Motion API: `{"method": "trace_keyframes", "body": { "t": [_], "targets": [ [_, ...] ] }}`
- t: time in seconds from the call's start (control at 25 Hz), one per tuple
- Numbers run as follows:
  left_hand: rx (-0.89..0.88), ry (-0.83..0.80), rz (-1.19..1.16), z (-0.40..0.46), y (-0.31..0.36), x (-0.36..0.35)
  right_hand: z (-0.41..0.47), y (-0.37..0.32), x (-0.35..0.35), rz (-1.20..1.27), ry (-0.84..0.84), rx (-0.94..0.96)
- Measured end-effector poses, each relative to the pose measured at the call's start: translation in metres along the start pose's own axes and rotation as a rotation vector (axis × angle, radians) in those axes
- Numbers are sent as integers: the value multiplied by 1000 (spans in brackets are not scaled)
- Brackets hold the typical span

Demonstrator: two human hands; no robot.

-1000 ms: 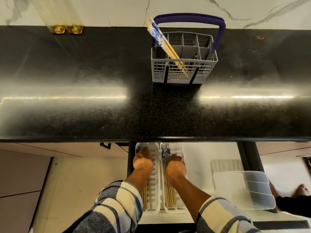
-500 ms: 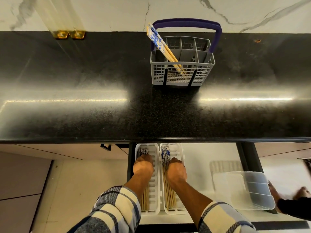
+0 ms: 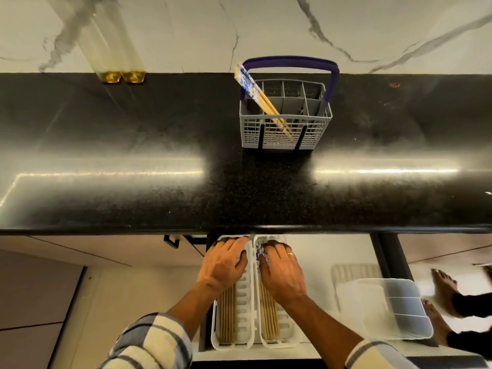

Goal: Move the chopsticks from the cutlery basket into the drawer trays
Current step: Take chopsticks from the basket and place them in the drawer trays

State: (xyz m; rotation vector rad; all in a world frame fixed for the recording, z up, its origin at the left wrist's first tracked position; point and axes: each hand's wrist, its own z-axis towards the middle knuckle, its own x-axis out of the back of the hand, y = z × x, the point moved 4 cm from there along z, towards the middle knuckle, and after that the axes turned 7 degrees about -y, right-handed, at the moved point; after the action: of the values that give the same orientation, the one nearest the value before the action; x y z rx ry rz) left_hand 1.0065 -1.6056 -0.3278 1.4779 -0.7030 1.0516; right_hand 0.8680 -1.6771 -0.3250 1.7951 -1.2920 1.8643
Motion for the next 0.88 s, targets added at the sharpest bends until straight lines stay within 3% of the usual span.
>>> {"method": "trace_keyframes", "body": {
  "t": [0.28,0.48,0.68,0.88],
  "targets": [
    [-80,231,-1,35,10,80,44,-33,109,-30,436,266],
    [-127,453,15,105,30,163,88,-56,190,-42,631,341],
    [-116,545,73,157,47,232,131,-73,253,-61,651,350],
    [100,548,-129,188,47,270,168,-72,286,-8,543,225]
  ]
}}
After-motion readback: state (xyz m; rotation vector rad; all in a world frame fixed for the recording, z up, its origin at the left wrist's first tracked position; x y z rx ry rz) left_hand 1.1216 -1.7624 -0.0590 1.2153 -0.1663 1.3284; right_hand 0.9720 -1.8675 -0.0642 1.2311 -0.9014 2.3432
